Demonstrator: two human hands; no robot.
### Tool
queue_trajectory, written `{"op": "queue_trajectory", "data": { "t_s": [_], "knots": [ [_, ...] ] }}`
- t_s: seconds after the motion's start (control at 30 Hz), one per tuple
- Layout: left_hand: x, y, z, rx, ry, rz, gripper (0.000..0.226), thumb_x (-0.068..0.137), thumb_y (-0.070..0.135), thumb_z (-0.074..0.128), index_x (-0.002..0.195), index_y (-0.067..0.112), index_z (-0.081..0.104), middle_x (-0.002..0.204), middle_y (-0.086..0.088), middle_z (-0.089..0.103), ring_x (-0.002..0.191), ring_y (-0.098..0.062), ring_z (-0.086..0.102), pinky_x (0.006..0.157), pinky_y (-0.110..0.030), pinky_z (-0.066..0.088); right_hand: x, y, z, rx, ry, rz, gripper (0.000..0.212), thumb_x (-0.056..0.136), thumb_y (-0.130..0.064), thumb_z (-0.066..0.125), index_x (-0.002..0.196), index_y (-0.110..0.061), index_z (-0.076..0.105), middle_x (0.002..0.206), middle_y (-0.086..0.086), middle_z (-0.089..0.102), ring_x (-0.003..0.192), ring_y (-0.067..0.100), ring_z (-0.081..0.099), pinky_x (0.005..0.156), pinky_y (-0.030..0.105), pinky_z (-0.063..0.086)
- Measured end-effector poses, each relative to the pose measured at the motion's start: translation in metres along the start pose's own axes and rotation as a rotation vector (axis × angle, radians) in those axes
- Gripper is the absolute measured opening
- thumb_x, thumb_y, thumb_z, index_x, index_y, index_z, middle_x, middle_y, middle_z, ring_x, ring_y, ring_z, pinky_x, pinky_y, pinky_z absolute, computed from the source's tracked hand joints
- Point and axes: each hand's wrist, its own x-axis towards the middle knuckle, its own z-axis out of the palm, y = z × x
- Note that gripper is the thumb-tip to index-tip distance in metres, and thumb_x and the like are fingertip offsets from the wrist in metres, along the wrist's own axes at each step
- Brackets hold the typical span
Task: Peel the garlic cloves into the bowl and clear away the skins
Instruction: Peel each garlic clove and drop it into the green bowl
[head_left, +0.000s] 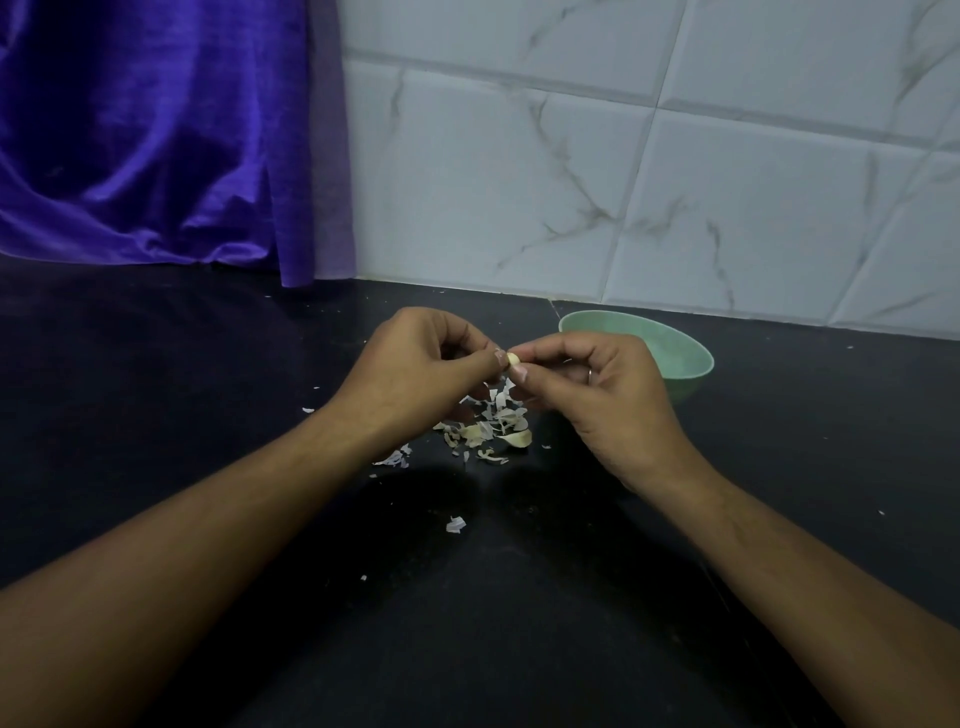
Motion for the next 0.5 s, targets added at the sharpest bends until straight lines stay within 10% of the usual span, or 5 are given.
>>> {"op": "queue_trajectory", "data": {
  "t_s": [0.2, 0.5],
  "knots": [
    [-0.001, 0.001, 0.001, 0.057, 0.047, 0.01, 0.014, 0.087, 0.023, 0.078, 0.074, 0.02, 0.078, 0.072, -0.009, 0.074, 0.074, -0.036, 0.074, 0.066, -0.054, 0.065, -0.002, 0.0, 0.002, 0.01, -0.019, -0.001, 0.012, 0.091, -0.007, 0.077, 0.103, -0.008, 0.079, 0.086, 0.009, 0.08, 0.081, 0.03, 0.077, 0.08, 0.044, 0.063],
    [-0.002, 0.002, -0.001, 0.248, 0.081, 0.014, 0.015, 0.088, 0.021, 0.066, 0.074, 0.02, 0.072, 0.065, -0.001, 0.072, 0.06, -0.015, 0.071, 0.066, -0.04, 0.064, 0.001, -0.011, 0.001, 0.316, 0.013, 0.12, 0.012, 0.096, -0.003, 0.067, 0.107, -0.003, 0.073, 0.1, 0.014, 0.076, 0.085, 0.026, 0.075, 0.075, 0.037, 0.064]
  ]
}}
